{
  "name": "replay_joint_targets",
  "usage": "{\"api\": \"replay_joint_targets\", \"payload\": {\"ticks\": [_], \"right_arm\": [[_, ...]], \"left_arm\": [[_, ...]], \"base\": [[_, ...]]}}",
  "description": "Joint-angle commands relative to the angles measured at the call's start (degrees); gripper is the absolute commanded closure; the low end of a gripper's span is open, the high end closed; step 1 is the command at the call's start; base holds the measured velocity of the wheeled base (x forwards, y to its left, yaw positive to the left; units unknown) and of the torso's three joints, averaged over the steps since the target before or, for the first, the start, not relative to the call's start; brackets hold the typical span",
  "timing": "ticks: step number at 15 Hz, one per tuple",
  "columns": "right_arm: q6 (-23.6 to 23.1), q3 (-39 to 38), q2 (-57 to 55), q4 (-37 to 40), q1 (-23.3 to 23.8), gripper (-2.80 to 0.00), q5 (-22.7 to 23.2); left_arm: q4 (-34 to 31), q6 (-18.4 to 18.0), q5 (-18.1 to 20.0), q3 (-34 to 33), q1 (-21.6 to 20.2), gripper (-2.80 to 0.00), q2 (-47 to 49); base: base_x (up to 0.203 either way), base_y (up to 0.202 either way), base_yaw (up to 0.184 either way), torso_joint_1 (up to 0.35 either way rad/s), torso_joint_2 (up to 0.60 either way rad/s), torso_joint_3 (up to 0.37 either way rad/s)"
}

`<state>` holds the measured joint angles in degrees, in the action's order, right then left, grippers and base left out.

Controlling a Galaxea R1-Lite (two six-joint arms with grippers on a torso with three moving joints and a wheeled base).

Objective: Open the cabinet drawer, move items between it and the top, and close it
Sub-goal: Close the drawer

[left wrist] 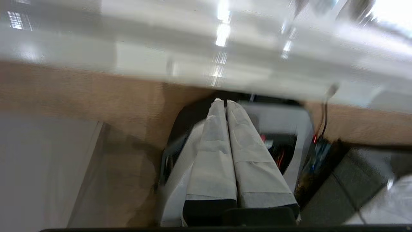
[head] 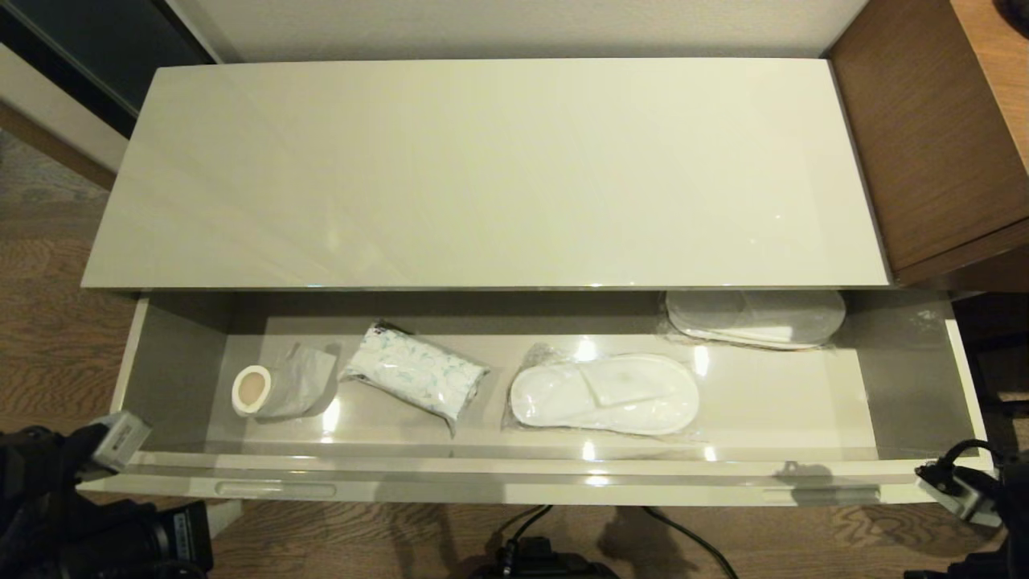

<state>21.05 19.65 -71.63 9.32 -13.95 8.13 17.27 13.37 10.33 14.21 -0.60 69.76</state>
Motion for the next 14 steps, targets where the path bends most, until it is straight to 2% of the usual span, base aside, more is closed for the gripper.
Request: {"api": "replay_joint_targets", "payload": {"ticks": [1, 4, 6, 7, 10, 14], "right_arm": [[0.35, 0.01, -4.19, -0.12, -0.03, 0.00, 0.27], [0.48, 0.46, -4.94, -1.37, -0.01, 0.00, 0.32], [0.55, -1.01, -7.24, -7.09, 0.02, 0.00, -0.07], [0.57, -1.19, -7.39, -7.47, 0.06, 0.00, -0.13], [2.75, -1.91, -9.14, -12.81, -0.03, 0.00, -0.05], [2.77, -1.81, -10.11, -13.09, -0.03, 0.00, 0.13]], "left_arm": [[-6.77, -0.23, 0.01, 0.89, 0.01, 0.00, -1.00], [-11.31, -1.07, 1.06, 2.29, 0.16, 0.00, -2.28], [-18.28, -1.46, 1.31, 4.46, 0.13, 0.00, -6.96], [-20.70, -1.59, 1.45, 5.30, 0.16, 0.00, -7.97], [-20.44, -1.77, 3.01, 4.23, 0.16, 0.00, -5.60], [-12.92, -1.65, 3.71, 2.13, 0.16, 0.00, 1.97]], "base": [[0.000, 0.000, 0.000, 0.000, 0.00, 0.000], [0.000, 0.000, 0.000, 0.000, 0.00, 0.000], [0.000, 0.000, 0.000, 0.000, 0.00, 0.000], [0.000, 0.000, 0.000, 0.000, 0.00, 0.000], [0.000, 0.000, 0.000, 0.000, 0.00, 0.000], [0.000, 0.000, 0.000, 0.000, 0.00, 0.000]]}}
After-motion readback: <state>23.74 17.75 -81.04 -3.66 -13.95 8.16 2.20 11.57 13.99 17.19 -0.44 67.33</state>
